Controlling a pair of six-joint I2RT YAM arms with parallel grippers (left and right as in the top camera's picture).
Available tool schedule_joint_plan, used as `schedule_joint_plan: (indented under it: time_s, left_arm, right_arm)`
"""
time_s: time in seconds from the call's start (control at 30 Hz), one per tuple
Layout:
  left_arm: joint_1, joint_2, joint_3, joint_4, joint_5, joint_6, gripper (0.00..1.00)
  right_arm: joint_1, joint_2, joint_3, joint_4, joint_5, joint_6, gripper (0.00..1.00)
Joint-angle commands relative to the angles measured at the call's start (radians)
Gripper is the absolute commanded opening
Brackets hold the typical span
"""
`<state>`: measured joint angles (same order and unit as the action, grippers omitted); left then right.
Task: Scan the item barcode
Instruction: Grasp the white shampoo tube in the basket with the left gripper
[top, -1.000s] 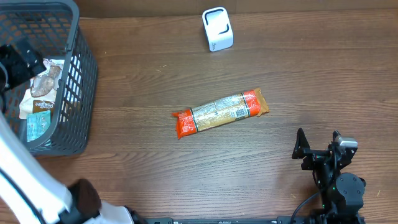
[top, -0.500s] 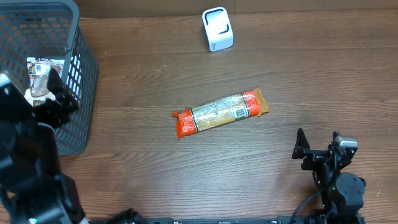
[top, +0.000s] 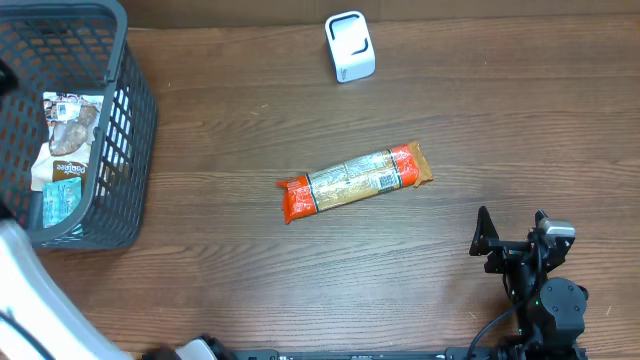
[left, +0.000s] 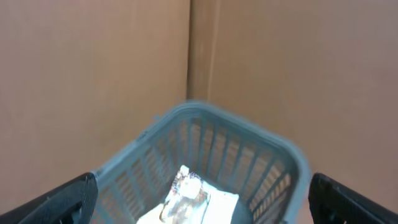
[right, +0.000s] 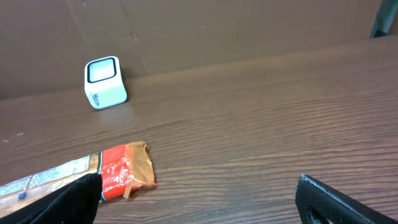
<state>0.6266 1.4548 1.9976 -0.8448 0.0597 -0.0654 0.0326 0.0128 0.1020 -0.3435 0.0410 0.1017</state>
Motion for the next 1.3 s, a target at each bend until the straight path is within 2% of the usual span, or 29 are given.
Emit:
schedule_joint_plan:
  time_s: [0.0, 0.17, 0.27, 0.43, 0.63, 0.73, 0.87, 1.27]
  left_arm:
    - [0.027, 0.166, 0.076, -0.047, 0.072, -0.021, 1.0]
    - [0.042, 0.364, 0.072, -0.101, 0.18, -0.081, 1.0]
    - [0.033, 0.481, 0.072, -0.116, 0.204, -0.079, 0.98]
    - [0.0, 0.608, 0.061, -0.129, 0.203, -0.019, 0.9]
    - [-0.026, 0.64, -0.076, -0.121, 0.196, 0.018, 0.86]
    - [-0.031, 0.64, -0.262, 0.0, 0.196, 0.017, 0.87]
    - [-0.032, 0.64, -0.363, 0.097, 0.209, 0.046, 0.92]
    - [-0.034, 0.661, -0.425, 0.2, 0.257, 0.141, 0.95]
  right_arm:
    - [-0.004, -0.009, 0.007, -0.018, 0.006, 0.002, 1.0]
    - [-0.004, -0.009, 0.007, -0.018, 0.006, 0.002, 1.0]
    - [-0.004, -0.009, 0.007, -0.018, 0.006, 0.002, 1.0]
    - [-0.004, -0.009, 0.007, -0.018, 0.006, 0.002, 1.0]
    - [-0.004, -0.009, 0.007, -0.018, 0.006, 0.002, 1.0]
    - [-0.004, -0.009, 0.007, -0.018, 0.006, 0.002, 1.0]
    - [-0.004, -0.009, 0.007, -0.018, 0.006, 0.002, 1.0]
    - [-0.004, -0.009, 0.007, -0.018, 0.006, 0.002, 1.0]
